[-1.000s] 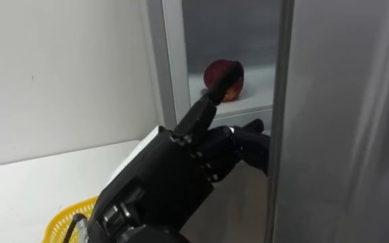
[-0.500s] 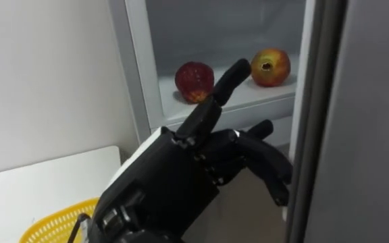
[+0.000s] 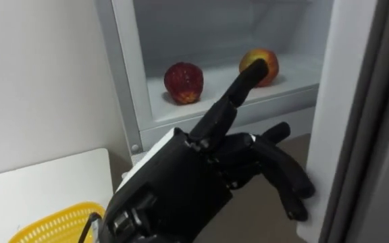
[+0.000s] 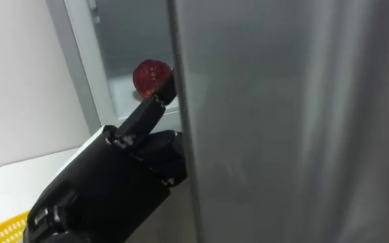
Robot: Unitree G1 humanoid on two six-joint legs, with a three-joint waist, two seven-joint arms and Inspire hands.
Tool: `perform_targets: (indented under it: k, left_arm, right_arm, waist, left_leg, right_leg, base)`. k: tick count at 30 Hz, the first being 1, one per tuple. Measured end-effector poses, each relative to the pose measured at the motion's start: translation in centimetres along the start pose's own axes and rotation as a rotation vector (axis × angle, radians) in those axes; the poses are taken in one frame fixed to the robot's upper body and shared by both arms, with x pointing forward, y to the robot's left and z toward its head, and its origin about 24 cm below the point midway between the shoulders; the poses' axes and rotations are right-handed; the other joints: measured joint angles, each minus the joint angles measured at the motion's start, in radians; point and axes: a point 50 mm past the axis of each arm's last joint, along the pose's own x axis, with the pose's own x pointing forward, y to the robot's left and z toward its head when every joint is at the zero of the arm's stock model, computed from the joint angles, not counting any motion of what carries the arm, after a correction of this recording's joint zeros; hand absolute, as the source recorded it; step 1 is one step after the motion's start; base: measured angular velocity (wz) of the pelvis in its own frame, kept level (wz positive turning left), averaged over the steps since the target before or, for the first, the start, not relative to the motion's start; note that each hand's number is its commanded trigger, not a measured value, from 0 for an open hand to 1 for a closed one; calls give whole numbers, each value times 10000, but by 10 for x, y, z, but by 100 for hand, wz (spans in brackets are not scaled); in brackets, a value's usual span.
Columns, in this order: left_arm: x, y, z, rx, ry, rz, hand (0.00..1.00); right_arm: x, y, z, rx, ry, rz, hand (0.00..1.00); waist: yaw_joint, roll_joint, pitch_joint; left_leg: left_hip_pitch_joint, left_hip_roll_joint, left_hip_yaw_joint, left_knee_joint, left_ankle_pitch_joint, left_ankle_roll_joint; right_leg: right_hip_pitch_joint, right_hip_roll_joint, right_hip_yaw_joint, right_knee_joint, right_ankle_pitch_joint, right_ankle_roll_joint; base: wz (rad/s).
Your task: Retrieve from the upper fridge
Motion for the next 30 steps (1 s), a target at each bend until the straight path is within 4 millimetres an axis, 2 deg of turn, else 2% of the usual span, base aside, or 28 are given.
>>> perform_targets:
  k: [5,12,14,16,18,23,28,30]
  left_arm:
    - [5,-3,-1,-70,-31,-273,0]
    - [8,-5,-2,-85,76,-547,0]
    - [9,-6,-3,-99,135,-659,0]
    - [12,-7,-3,-70,132,-803,0]
    - [15,-7,-1,29,148,-1004,0]
    - [19,-9,-2,15,184,-1242,0]
    - [19,-6,-4,36,381,-1148,0]
    - [17,-3,-8,78,622,-977,0]
  right_arm:
    - [0,1,-5,425,86,5,0]
    - [0,-2,-7,543,101,-189,0]
    - [0,-3,-7,762,72,-192,0]
    - [0,-3,-9,967,109,-168,0]
    - [0,-2,-11,1034,190,-120,0]
    - [0,1,-16,1233,280,111,0]
    - [-1,0,-18,1668,255,208,0]
    - [-1,-1,-19,2010,216,206,0]
  waist:
    - [-86,15,-7]
    - [-395,43,-7]
    - [-609,72,-2]
    - [-645,111,-13]
    - [-835,149,-20]
    - [-976,211,-14]
    - [-1183,251,8]
    - [-1419,250,35]
  left_leg:
    - [65,40,2,1,0,-1]
    - [137,95,46,0,-28,-43]
    - [112,128,251,1,-59,-69]
    - [62,133,286,1,-59,-69]
    - [41,133,385,2,-59,-69]
    - [162,194,803,0,-58,-70]
    - [259,276,776,-23,-64,-79]
    - [262,306,800,-26,-80,-106]
  right_leg:
    - [0,23,114,24,7,-12]
    - [-11,97,386,41,40,-28]
    - [-54,137,416,36,43,-33]
    - [-172,168,500,42,53,-47]
    - [-189,189,524,37,78,-64]
    - [-173,250,730,51,105,-107]
    - [-133,327,885,66,127,-138]
    - [-138,348,898,63,132,-147]
  base:
    - [-10]
    - [-10]
    - [-7]
    - [-12]
    - [-7]
    - [-16]
    - [-13]
    - [5]
